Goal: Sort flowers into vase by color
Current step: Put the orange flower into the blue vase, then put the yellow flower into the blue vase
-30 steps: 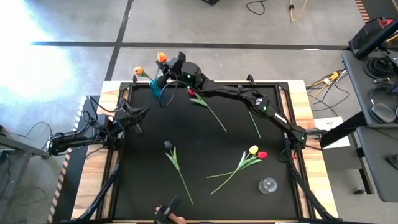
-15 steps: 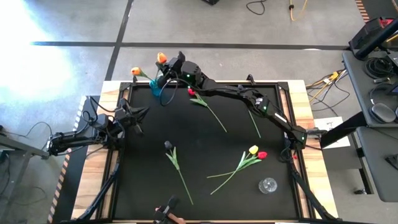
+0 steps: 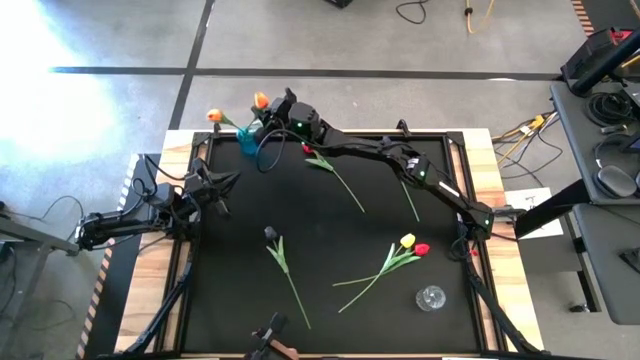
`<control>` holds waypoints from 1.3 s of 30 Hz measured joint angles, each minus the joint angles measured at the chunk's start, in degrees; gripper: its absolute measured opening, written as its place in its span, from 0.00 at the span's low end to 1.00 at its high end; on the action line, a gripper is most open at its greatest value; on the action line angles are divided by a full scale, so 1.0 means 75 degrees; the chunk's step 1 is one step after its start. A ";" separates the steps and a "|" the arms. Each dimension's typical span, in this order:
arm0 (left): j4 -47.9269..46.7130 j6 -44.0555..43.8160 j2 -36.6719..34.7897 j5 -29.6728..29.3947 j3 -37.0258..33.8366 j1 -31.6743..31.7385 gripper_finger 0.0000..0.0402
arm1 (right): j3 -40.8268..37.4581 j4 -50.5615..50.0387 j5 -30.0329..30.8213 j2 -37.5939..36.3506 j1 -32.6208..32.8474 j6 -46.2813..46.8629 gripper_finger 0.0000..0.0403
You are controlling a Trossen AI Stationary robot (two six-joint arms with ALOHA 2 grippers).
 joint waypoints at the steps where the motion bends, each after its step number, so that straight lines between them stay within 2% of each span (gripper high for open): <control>1: 0.0000 0.0001 0.0000 -0.0001 0.0000 0.0000 0.00 | -0.0004 -0.0019 0.0000 0.0000 0.0000 0.0000 0.02; 5: 0.0000 0.0003 0.0003 0.0000 0.0000 0.0000 0.00 | -0.0001 0.0112 -0.0003 0.0000 0.0003 -0.0055 0.03; 9: -0.0002 0.0005 0.0000 0.0000 0.0000 0.0000 0.00 | -0.0001 0.0366 0.0007 0.0000 0.0009 -0.0039 0.08; 19: -0.0009 0.0055 0.0009 -0.0003 0.0000 0.0000 0.00 | 0.0005 0.0681 0.0096 -0.0044 0.0017 -0.0059 0.39; 23: -0.0009 0.0070 0.0009 -0.0003 0.0000 0.0000 0.00 | 0.0005 0.0692 0.0099 -0.0095 0.0026 -0.0061 0.47; 30: -0.0020 0.0070 0.0010 -0.0003 0.0000 0.0000 0.00 | 0.0008 0.0499 0.0099 -0.0272 0.0051 -0.0060 0.47; 35: -0.0055 0.0070 0.0012 -0.0003 0.0000 0.0000 0.00 | 0.0011 -0.0124 0.0093 -0.0428 0.0105 -0.0096 0.45; 39: -0.0070 0.0068 0.0012 -0.0006 0.0000 0.0000 0.00 | 0.0011 -0.0764 0.0113 -0.0616 0.0199 -0.0597 0.44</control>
